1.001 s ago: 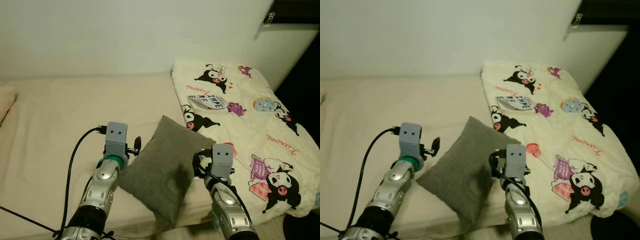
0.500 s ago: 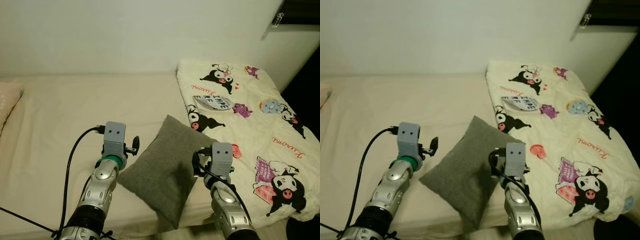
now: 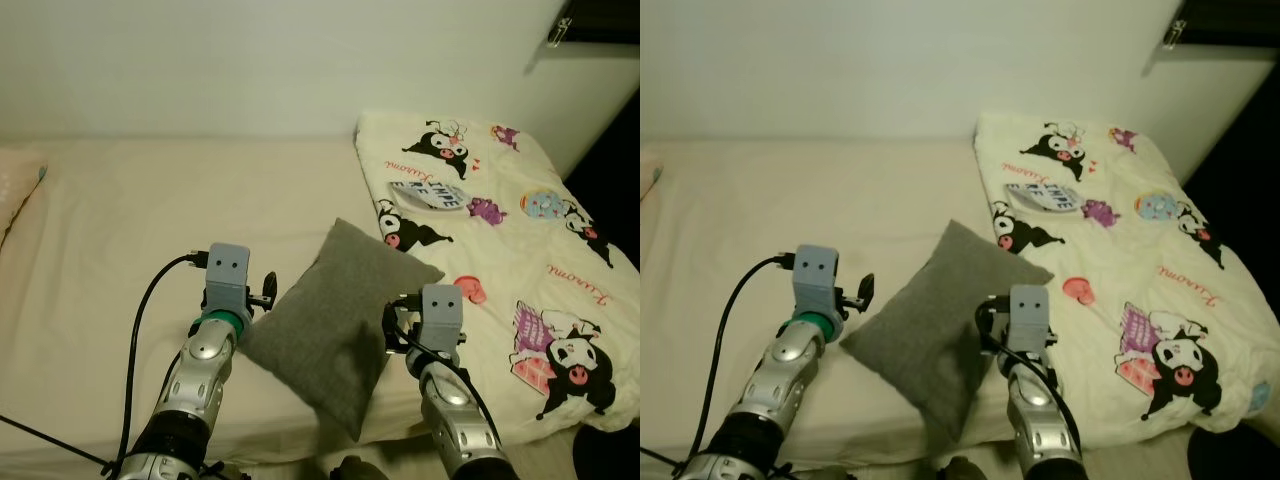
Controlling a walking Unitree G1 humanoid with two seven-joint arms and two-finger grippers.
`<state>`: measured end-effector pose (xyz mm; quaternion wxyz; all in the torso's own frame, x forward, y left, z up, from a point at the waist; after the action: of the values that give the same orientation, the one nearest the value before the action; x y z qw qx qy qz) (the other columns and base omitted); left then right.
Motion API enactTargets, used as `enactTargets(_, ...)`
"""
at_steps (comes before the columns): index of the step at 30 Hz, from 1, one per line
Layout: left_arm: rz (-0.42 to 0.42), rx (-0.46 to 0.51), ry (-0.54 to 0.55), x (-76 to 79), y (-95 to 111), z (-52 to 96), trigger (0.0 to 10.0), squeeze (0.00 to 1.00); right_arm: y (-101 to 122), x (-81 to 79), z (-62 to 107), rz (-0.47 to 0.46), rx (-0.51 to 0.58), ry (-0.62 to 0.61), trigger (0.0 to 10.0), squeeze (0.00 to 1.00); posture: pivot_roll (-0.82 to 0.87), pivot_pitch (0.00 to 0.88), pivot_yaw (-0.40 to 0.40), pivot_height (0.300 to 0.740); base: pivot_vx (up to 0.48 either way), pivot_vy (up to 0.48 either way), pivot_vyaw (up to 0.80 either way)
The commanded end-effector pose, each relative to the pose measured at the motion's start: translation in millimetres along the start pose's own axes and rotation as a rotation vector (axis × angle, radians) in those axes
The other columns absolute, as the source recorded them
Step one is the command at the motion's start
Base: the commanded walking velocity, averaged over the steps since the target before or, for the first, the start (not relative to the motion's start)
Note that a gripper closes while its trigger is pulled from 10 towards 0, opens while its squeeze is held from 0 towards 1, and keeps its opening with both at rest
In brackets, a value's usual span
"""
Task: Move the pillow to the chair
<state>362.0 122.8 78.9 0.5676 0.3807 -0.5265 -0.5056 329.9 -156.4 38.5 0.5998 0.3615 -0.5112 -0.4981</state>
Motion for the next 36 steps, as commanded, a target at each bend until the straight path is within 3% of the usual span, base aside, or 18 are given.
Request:
enactTargets(1, -0.001, -0.025, 0.008, -2.0, -7.9, 1.6, 10.0, 0.0, -4.2, -1.7, 0.7, 0.0, -0.014, 0.004, 10.0, 0.0, -0.07, 0.0, -0.008, 0.647, 0.0, 0.0, 0.0)
enactTargets(36, 0.009, -0.036, 0.037, -2.5, -15.8, 4.8, 10.0, 0.0, -8.0, 0.2, 3.9, 0.022, -0.021, 0.021, 10.0, 0.0, -0.09, 0.019, -0.039, 0.623, 0.0, 0.0, 0.0)
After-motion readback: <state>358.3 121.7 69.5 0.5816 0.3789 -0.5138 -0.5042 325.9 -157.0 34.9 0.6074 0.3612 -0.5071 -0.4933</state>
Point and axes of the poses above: a point about 5 cm out from each wrist's last joint towards the gripper, its own z axis pointing back from the gripper into the wrist, its own y axis along the axis of the wrist's last joint, x = y × z, the point moved 3 cm from there along -z, pointing out of the wrist towards the gripper, and after that the axes turned 14 degrees about z, right-handed, at the moved point
